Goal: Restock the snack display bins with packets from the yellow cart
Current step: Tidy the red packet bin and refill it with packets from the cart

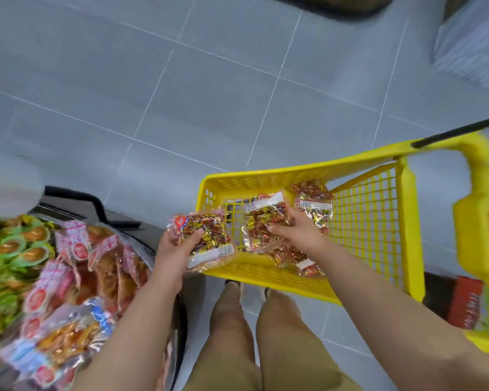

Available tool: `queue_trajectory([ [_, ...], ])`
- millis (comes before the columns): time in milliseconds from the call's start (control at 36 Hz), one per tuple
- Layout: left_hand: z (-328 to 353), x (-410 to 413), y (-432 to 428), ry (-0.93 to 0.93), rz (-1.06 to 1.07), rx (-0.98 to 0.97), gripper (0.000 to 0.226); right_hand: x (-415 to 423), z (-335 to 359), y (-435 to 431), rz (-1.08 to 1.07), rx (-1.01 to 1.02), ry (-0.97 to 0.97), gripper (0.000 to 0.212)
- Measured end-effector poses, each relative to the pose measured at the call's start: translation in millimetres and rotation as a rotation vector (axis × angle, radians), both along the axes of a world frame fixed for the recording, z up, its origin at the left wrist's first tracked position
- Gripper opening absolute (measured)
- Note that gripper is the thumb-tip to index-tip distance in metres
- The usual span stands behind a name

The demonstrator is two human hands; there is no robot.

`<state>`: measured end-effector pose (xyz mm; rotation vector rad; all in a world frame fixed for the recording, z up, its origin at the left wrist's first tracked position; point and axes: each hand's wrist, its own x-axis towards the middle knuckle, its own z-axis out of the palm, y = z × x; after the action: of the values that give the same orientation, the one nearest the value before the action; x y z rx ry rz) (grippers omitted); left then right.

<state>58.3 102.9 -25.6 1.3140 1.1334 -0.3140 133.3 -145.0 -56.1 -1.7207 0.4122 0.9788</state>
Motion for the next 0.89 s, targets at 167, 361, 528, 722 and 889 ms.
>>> queue_trajectory([
  [167,67,-25,-7,-0.057,0.029,-0.016,0.027,-19,84,14,-0.128,0.181,-0.079,0.053],
  [361,122,-96,-18,-0.07,0.279,-0.123,0.028,-54,162,59,0.32,0.273,-0.621,0.04],
  [528,160,-181,-1,-0.184,0.602,-0.18,0.039,-93,184,95,0.706,0.377,-0.71,0.04],
  [722,186,-275,5,-0.287,0.834,-0.116,0.036,-148,204,139,1.133,0.608,-0.54,0.056],
  [889,194,-357,8,-0.313,1.006,-0.059,0.071,-213,218,188,1.168,0.749,-0.358,0.021],
])
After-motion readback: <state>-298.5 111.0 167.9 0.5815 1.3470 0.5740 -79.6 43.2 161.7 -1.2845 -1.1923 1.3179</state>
